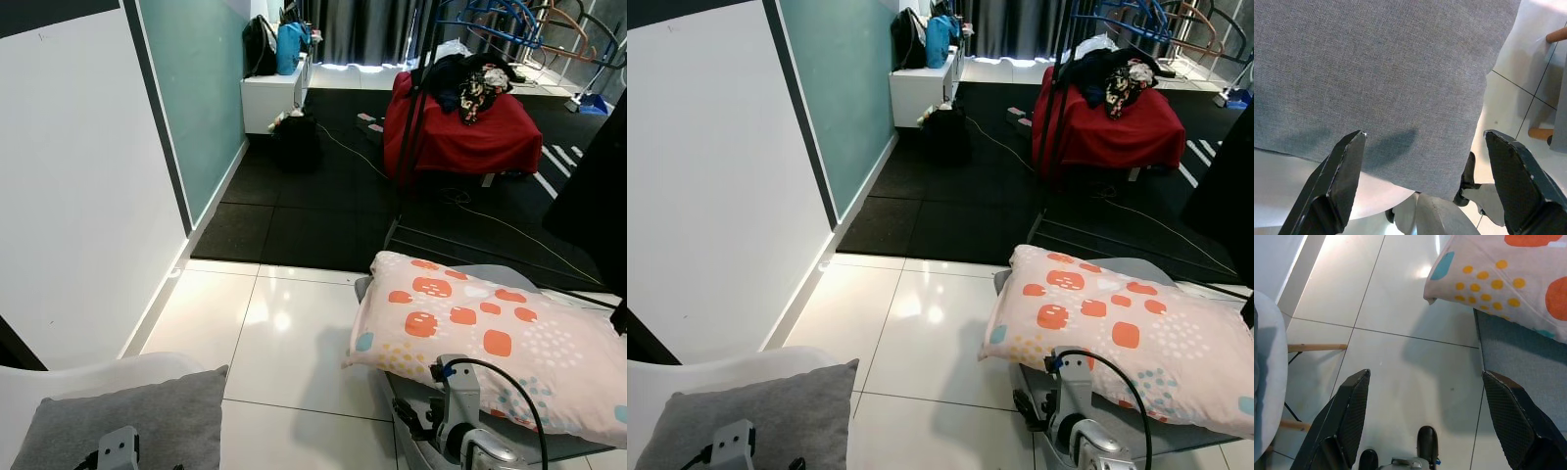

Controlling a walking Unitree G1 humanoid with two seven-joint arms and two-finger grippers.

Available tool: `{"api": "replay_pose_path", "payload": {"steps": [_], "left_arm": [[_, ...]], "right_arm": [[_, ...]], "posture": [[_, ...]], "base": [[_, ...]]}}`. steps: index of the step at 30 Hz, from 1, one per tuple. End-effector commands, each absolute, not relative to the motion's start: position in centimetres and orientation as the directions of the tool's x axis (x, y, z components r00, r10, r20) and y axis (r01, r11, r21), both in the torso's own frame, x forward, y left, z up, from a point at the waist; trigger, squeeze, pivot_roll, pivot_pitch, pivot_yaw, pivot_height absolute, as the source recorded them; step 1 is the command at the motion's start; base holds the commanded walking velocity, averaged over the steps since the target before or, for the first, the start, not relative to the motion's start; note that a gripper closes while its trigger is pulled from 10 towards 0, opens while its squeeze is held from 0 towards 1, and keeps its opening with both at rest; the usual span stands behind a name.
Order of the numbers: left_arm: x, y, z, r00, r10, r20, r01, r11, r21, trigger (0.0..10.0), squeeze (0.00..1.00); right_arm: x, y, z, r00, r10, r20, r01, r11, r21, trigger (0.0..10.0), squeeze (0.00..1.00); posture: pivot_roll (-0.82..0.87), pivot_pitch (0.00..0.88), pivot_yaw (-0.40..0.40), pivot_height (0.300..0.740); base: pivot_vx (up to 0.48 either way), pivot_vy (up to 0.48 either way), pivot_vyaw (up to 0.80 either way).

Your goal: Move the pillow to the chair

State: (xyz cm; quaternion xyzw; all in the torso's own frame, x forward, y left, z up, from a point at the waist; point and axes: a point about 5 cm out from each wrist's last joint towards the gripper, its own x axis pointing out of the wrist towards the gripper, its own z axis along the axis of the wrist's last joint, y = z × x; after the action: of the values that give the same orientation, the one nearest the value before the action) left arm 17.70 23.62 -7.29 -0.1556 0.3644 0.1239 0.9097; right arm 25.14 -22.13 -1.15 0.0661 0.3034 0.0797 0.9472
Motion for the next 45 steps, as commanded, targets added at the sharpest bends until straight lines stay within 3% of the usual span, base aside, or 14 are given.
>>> {"api": "replay_pose_path", "payload": {"steps": [1, 45], "left_arm": [[17.63, 24.18, -7.16, 0.704, 0.127, -0.698, -0.347, 0.920, -0.183, 10.0, 0.00], [17.38, 23.92, -7.34, 0.701, 0.117, -0.704, -0.339, 0.923, -0.184, 10.0, 0.00]], "right_arm": [[25.37, -22.10, -0.95, 0.809, 0.186, -0.558, -0.099, 0.978, 0.183, 10.0, 0.00], [25.05, -22.23, -0.93, 0.802, 0.192, -0.565, -0.106, 0.978, 0.181, 10.0, 0.00]], "posture": [[-0.10, 0.074, -0.018, 0.740], [-0.10, 0.063, -0.019, 0.740]], "base": [[0.000, 0.000, 0.00], [0.000, 0.000, 0.00]]}}
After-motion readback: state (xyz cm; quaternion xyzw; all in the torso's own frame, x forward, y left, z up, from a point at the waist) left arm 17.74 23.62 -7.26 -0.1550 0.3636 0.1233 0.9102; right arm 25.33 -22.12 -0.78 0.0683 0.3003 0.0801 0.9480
